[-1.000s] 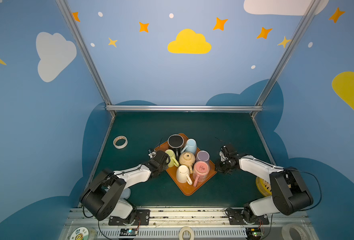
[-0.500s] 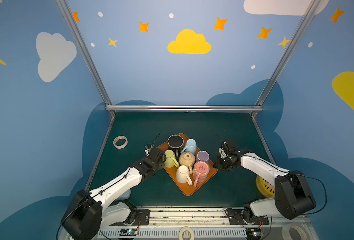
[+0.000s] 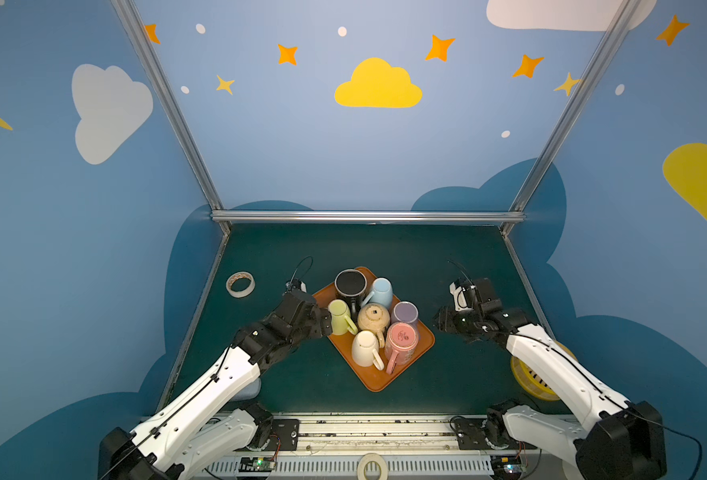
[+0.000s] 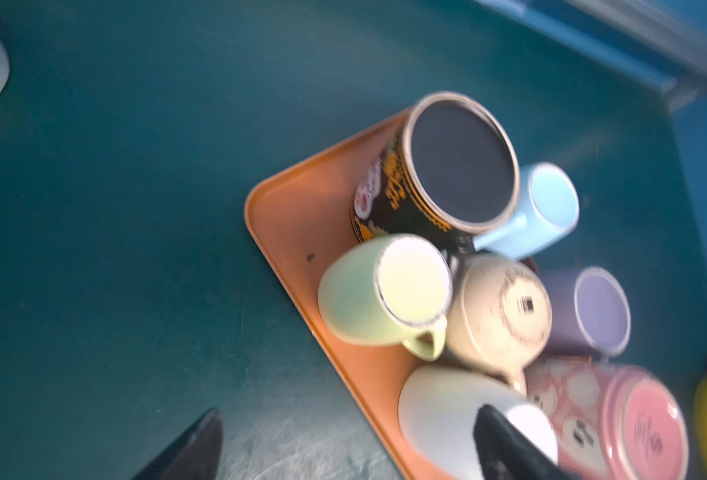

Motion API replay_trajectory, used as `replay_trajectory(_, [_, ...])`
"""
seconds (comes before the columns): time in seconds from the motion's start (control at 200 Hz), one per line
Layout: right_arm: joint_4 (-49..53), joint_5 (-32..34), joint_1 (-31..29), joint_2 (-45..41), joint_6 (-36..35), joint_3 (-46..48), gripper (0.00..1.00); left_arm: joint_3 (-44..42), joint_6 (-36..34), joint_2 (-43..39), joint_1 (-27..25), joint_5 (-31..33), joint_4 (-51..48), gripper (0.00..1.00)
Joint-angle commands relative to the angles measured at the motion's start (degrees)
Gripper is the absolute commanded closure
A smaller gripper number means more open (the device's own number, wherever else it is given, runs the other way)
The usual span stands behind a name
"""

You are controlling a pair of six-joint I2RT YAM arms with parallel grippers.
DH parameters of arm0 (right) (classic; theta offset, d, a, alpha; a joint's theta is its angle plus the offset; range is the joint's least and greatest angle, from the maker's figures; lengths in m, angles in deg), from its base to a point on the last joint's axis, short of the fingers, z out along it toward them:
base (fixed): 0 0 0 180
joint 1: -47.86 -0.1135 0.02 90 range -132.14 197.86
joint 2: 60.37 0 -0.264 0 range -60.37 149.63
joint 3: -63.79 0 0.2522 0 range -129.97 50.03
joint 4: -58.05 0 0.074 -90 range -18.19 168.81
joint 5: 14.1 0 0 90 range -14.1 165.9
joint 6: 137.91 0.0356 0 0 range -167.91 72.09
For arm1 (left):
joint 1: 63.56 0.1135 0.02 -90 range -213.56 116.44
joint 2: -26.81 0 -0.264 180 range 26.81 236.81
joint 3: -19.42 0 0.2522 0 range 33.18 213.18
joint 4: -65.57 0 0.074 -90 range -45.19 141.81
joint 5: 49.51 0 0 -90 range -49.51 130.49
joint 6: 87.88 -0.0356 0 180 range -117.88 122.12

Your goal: Turn the mug right side up

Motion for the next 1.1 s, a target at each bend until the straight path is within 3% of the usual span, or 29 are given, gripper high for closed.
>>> replay_trajectory(0.0, [-1.0, 1.0, 0.1, -1.9, -0.6, 2.2, 0.40, 4.5, -4.3, 2.1, -4.4, 0.8, -6.8, 0.04])
replay_trajectory(0.325, [-7.8, -0.3, 0.1, -3.3, 1.8, 8.1, 0.39, 12.4, -2.0, 12.5, -19.3, 4.6, -7.4, 0.11])
replay_trajectory(0.476, [-10.4, -0.2, 0.1, -3.2, 2.4, 10.1, 0.39, 16.6, -3.5, 20.3, -25.0, 4.5, -7.0, 0.24])
replay_trajectory(0.646, [-17.0, -2.2, 0.1, -4.3, 6.1, 14.4, 0.40, 21.3, -4.4, 28.7, -27.1, 1.3, -5.9, 0.43])
replay_trajectory(1.096, [-20.6, -0.5, 0.8, -8.6, 9.7, 21.1, 0.40, 28.0, -4.6, 41.5, -29.0, -4.2, -3.9, 0.49])
